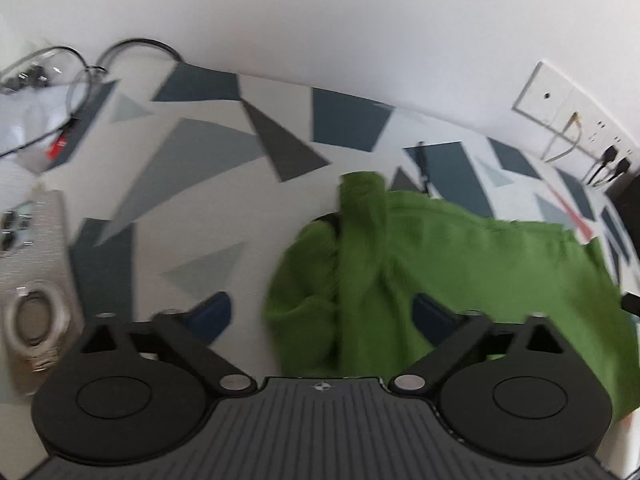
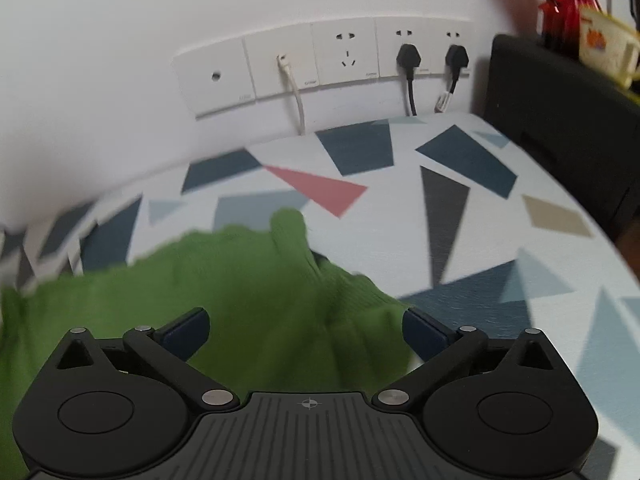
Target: Fold clothes
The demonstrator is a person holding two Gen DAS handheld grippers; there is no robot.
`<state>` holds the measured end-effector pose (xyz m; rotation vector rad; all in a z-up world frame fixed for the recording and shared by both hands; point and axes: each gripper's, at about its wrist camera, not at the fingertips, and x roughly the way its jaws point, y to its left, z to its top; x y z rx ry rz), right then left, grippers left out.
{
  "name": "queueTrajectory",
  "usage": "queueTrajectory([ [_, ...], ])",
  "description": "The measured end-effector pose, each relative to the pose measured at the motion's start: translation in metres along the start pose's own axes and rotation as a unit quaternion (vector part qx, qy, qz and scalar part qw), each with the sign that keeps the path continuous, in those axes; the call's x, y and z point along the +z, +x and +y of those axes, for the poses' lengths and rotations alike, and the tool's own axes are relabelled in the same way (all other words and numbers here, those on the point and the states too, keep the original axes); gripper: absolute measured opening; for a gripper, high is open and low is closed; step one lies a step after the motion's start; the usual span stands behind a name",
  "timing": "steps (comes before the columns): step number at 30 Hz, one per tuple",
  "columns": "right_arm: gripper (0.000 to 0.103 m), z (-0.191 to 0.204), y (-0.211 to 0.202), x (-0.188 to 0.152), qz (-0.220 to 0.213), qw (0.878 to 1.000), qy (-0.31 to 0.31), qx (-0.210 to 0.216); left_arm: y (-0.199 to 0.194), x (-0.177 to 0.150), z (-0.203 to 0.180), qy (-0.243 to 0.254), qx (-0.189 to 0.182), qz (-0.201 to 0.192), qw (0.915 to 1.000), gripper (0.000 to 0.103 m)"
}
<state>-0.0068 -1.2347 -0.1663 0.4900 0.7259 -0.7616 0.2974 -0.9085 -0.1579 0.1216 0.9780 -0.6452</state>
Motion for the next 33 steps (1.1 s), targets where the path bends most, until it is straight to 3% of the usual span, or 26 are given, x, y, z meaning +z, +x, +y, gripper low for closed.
queueTrajectory([
  [4, 0.102, -0.003, 0.004, -0.017, 0.043, 0.999, -0.016, -0.004, 0.003, -0.011, 0.001, -0.003, -0.026, 0.037, 0.999, 0.101],
  [7, 0.102, -0.002, 0.005, -0.031, 0.056, 0.998, -0.009, -0.004, 0.008, -0.021, -0.012, 0.035, -0.017, 0.051, 0.998, 0.102],
  [11, 0.102, 0.005, 0.001, -0.051, 0.024, 0.999, -0.015, -0.017, 0.01, -0.032, -0.028, 0.082, 0.018, 0.046, 0.9954, 0.102],
  [17, 0.102, 0.009, -0.004, -0.06, -0.001, 1.0, -0.006, -0.024, 0.005, -0.038, -0.035, 0.063, 0.044, 0.054, 0.9956, 0.103],
  [22, 0.08, 0.013, -0.015, -0.067, -0.011, 1.0, -0.017, -0.005, 0.001, -0.04, -0.036, 0.04, 0.056, 0.082, 0.9942, 0.102],
  [26, 0.073, 0.014, -0.024, -0.073, -0.01, 1.0, -0.021, 0.003, -0.005, -0.048, -0.038, 0.029, 0.065, 0.093, 0.9931, 0.102],
  [28, 0.065, 0.012, -0.03, -0.076, -0.004, 1.0, -0.012, 0.007, -0.009, -0.053, -0.041, 0.019, 0.068, 0.094, 0.993, 0.102],
  [33, 0.06, 0.007, -0.042, -0.083, 0.006, 1.0, -0.003, 0.008, -0.021, -0.067, -0.058, 0.041, 0.056, 0.104, 0.9922, 0.094],
])
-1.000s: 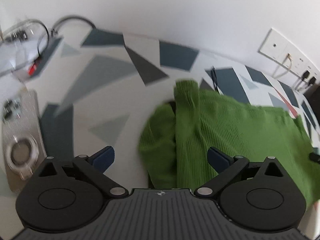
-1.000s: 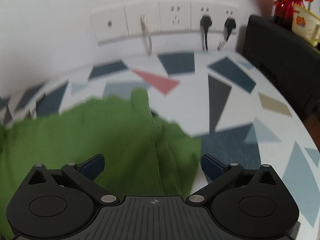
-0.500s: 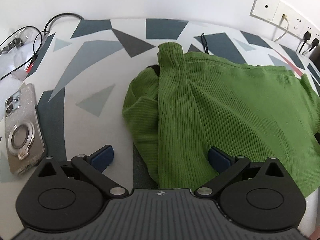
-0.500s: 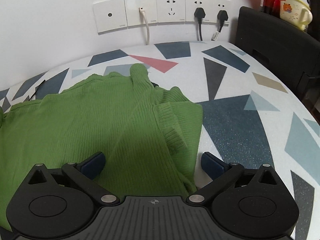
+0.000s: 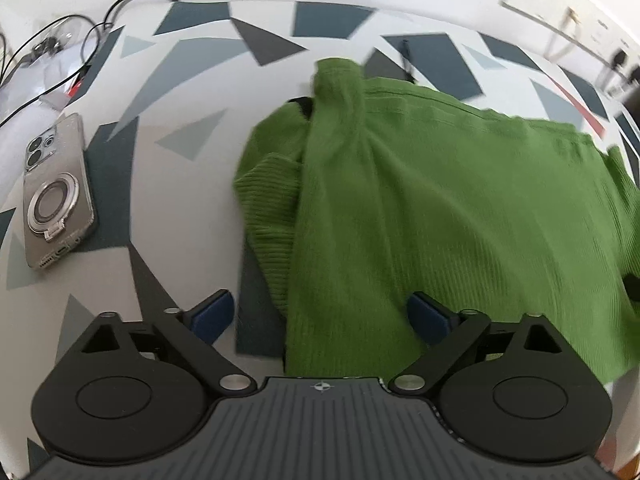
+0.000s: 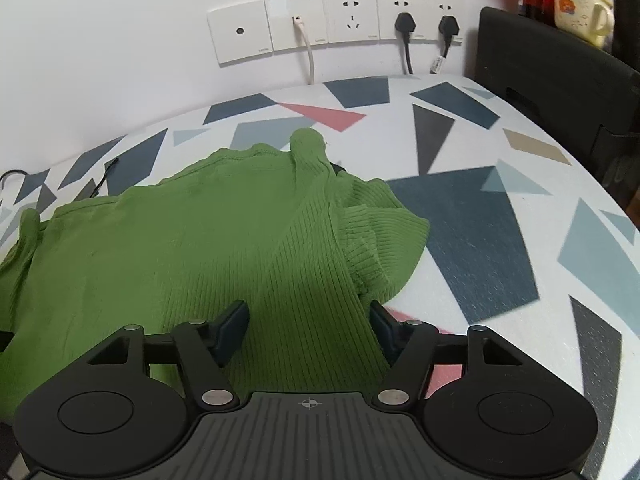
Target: Fold clothes
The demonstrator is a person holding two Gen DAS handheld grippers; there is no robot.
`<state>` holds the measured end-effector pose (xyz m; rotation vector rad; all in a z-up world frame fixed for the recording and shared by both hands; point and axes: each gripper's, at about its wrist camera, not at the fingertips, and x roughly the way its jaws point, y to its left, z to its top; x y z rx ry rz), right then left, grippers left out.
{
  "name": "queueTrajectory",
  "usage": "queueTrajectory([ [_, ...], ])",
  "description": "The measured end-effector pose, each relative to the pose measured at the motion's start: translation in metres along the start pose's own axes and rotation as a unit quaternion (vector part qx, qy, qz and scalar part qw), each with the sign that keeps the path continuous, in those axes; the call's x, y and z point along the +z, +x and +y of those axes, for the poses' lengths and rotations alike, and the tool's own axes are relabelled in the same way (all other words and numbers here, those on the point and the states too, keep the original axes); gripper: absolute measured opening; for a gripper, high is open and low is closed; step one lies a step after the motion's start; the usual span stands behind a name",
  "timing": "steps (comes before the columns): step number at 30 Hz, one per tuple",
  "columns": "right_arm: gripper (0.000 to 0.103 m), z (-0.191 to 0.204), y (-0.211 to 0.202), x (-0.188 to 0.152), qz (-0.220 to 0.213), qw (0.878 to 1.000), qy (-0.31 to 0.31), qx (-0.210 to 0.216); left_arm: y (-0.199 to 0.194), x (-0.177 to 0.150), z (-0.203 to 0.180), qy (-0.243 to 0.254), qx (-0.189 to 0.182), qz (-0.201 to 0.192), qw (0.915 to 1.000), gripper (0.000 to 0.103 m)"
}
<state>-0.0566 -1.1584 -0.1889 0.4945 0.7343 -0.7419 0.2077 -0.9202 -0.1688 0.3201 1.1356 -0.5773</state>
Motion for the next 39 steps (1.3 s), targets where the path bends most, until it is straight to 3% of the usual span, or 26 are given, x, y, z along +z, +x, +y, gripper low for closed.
queueTrajectory([
  [15, 0.06, -0.013, -0.022, -0.02, 0.006, 1.0, 0.013, -0.013, -0.01, -0.022, -0.015, 0.031, -0.018, 0.022, 0.9991, 0.092],
  [20, 0.063, -0.013, -0.023, -0.02, 0.01, 1.0, 0.015, -0.019, -0.01, -0.027, -0.012, 0.032, -0.019, 0.025, 0.999, 0.099],
  [26, 0.07, -0.014, -0.023, -0.02, 0.015, 0.999, 0.017, -0.023, -0.009, -0.03, -0.009, 0.033, -0.018, 0.021, 0.9991, 0.103],
  [32, 0.092, -0.018, -0.019, -0.016, 0.031, 0.999, 0.024, -0.037, -0.009, -0.03, -0.008, 0.056, -0.027, 0.008, 0.998, 0.103],
  [34, 0.094, -0.02, -0.018, -0.014, 0.038, 0.998, 0.031, -0.042, -0.009, -0.029, -0.006, 0.062, -0.034, 0.003, 0.9975, 0.103],
  [39, 0.102, -0.022, -0.024, -0.01, 0.015, 0.999, 0.027, -0.017, -0.011, -0.026, 0.006, 0.056, -0.058, -0.014, 0.9966, 0.103],
])
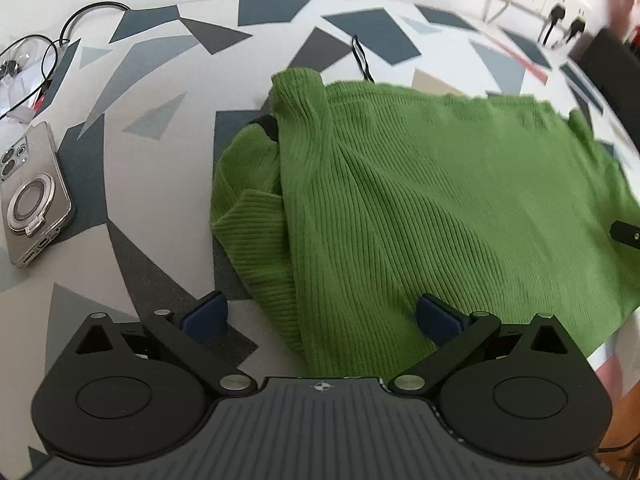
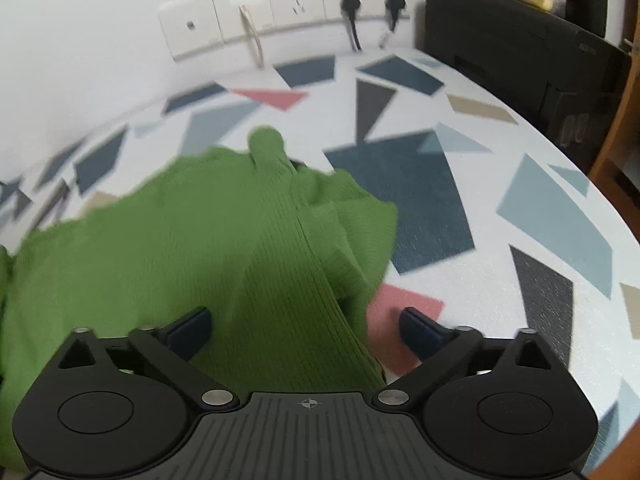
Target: Fold clothes
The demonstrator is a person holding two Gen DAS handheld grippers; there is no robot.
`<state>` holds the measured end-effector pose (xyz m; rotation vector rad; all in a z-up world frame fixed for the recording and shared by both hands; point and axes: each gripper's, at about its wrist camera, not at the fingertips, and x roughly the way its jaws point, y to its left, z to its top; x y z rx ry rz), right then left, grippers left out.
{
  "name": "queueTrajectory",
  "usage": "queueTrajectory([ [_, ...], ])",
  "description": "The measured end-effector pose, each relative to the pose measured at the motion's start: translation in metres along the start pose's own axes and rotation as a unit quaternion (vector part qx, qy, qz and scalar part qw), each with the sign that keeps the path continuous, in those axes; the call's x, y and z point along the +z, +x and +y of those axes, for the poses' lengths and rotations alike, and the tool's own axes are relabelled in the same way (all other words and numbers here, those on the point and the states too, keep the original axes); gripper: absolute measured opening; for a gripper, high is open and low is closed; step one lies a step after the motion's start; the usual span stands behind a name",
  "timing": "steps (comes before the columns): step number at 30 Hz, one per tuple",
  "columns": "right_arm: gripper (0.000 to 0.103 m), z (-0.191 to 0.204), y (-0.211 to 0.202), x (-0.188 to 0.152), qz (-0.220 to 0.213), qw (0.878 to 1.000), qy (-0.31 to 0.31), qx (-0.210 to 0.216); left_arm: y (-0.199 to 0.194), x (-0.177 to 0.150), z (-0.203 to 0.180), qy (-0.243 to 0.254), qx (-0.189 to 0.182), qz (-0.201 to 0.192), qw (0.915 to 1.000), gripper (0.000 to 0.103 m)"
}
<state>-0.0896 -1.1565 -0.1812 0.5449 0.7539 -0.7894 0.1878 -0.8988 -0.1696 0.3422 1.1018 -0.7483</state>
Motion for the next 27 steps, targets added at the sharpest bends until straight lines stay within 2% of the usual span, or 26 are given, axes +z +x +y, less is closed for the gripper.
queueTrajectory([
  [2, 0.102, 0.001, -0.003, 0.001, -0.02, 0.999, -0.02, 0.021, -0.001, 0.002, 0.007, -0.01, -0.009, -0.008, 0.9999, 0.103],
  [8, 0.102, 0.009, 0.019, 0.022, -0.013, 1.0, -0.028, 0.003, 0.003, 0.01, 0.025, -0.039, -0.007, -0.039, 0.9985, 0.103],
  [13, 0.102, 0.027, 0.043, 0.031, 0.015, 0.998, -0.054, -0.027, 0.008, 0.013, 0.016, 0.002, 0.009, -0.035, 0.9994, 0.103],
  [17, 0.102, 0.024, 0.045, 0.031, 0.019, 0.998, -0.057, -0.02, 0.008, 0.011, 0.019, -0.001, 0.003, -0.042, 0.9991, 0.103],
  [20, 0.102, 0.019, 0.045, 0.034, 0.024, 0.997, -0.065, -0.014, 0.015, 0.017, 0.01, 0.029, 0.016, -0.044, 0.9985, 0.103],
  [23, 0.102, 0.012, 0.045, 0.04, 0.029, 0.999, -0.038, -0.022, 0.02, 0.026, 0.004, 0.035, 0.017, -0.039, 0.9985, 0.103],
  [25, 0.102, 0.009, 0.041, 0.043, 0.023, 0.999, -0.025, -0.026, 0.022, 0.03, 0.002, 0.029, 0.02, -0.032, 0.9988, 0.103],
  [27, 0.102, 0.007, 0.034, 0.043, -0.001, 0.999, -0.025, -0.044, 0.022, 0.027, 0.002, 0.031, 0.021, -0.038, 0.9986, 0.103],
])
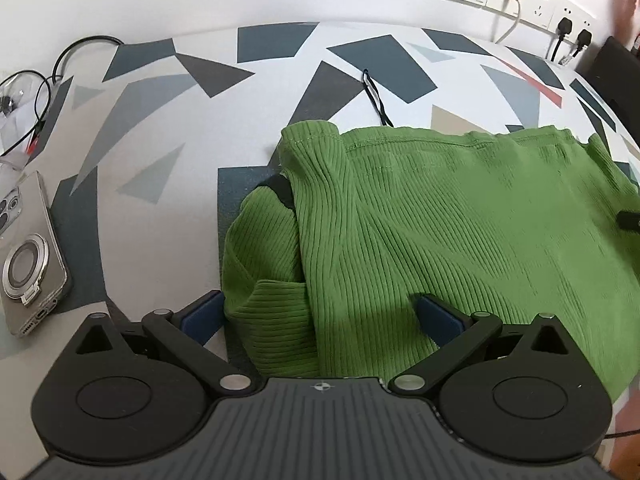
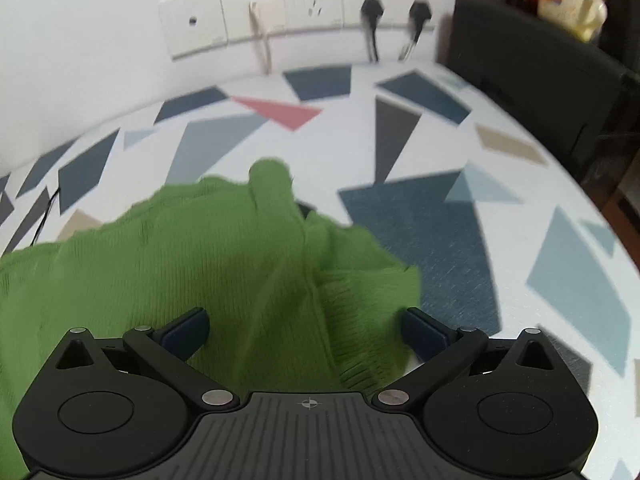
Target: Fold clothes
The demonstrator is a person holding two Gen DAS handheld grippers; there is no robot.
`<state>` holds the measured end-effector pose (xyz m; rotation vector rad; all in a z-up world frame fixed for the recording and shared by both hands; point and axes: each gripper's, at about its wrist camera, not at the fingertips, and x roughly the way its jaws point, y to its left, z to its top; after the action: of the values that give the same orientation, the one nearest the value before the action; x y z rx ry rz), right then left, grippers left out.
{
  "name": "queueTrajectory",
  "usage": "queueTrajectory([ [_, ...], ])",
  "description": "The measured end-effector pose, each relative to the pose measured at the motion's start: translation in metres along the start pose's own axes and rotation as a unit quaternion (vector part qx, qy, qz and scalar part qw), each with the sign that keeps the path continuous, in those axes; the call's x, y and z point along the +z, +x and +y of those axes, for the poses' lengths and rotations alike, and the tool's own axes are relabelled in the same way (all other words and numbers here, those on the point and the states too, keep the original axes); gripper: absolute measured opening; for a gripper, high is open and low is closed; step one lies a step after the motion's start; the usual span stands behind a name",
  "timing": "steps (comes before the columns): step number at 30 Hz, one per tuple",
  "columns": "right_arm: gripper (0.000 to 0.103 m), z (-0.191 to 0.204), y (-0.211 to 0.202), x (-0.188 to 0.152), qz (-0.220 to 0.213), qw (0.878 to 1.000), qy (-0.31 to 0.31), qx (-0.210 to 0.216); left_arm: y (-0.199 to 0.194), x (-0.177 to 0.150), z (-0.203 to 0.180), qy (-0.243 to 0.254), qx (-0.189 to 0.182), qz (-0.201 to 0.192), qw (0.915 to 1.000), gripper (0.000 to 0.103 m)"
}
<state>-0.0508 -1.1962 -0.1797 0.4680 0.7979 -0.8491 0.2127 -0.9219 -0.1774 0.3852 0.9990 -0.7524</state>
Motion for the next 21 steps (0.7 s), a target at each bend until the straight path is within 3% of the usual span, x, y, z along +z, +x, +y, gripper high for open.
queueTrajectory([
  [2, 0.102, -0.004, -0.006, 0.0, -0.024, 0.999, 0.0, -0.022, -0.001, -0.003, 0.001, 0.0, -0.002, -0.008, 1.0, 0.103],
  [5, 0.102, -0.017, 0.0, 0.002, -0.001, 1.0, 0.022, -0.008, 0.0, -0.003, 0.0, -0.003, 0.001, -0.005, 1.0, 0.103],
  [11, 0.102, -0.001, 0.012, -0.002, 0.035, 0.999, -0.03, 0.022, 0.0, -0.002, -0.001, -0.009, 0.006, 0.002, 0.9999, 0.103],
  [21, 0.102, 0.014, 0.015, -0.001, 0.031, 0.999, -0.039, 0.016, 0.0, -0.003, -0.002, -0.013, 0.009, -0.006, 0.9999, 0.103],
])
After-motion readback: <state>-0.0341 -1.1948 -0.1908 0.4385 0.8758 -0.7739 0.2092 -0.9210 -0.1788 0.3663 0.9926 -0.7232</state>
